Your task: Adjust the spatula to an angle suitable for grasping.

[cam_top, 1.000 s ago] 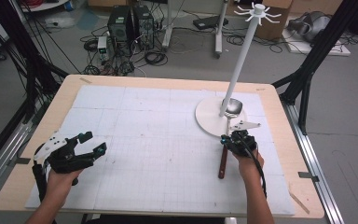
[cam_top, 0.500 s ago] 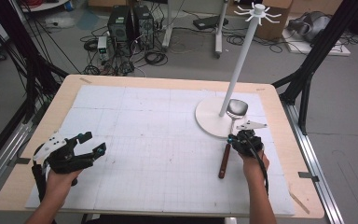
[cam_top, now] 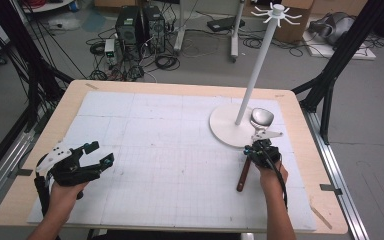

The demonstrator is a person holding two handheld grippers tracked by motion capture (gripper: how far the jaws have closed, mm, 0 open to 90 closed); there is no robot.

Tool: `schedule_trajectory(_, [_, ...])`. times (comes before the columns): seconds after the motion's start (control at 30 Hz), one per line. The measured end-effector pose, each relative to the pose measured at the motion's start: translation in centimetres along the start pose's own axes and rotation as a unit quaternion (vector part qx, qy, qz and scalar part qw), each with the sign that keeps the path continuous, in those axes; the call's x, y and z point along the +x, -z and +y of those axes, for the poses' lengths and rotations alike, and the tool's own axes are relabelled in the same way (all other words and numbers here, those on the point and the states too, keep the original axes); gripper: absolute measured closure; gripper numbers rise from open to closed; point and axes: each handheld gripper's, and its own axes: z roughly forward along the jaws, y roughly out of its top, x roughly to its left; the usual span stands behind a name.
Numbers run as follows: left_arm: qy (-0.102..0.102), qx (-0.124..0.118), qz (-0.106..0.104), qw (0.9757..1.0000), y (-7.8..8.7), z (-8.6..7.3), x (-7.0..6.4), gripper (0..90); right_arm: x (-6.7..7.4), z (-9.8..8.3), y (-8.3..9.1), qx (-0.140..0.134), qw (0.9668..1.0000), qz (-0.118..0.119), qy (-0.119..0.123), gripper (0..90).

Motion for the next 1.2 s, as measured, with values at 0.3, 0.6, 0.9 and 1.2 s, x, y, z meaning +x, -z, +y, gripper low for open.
schedule_trajectory(0.3, [0.002,-0.001,0.002,1.0000,0.1,0.0,0.0,22.1,-0.2,-0.3,0.6,-0.004,0.9998,-0.010,-0.014,88.7])
schedule_trajectory(0.6, [0.001,0.001,0.000,1.0000,0.0,0.0,0.0,22.1,-1.1,-2.3,4.3,-0.077,0.9949,-0.032,-0.056,70.8])
schedule_trajectory(0.9, [0.000,0.002,0.003,1.0000,0.0,0.0,-0.1,22.1,-0.7,-5.3,5.7,-0.037,0.9988,0.032,0.002,89.3])
schedule_trajectory(1.2, [-0.001,0.002,0.001,1.0000,-0.1,0.0,-0.2,22.1,2.2,-6.3,5.3,-0.008,0.9898,0.123,0.072,89.4])
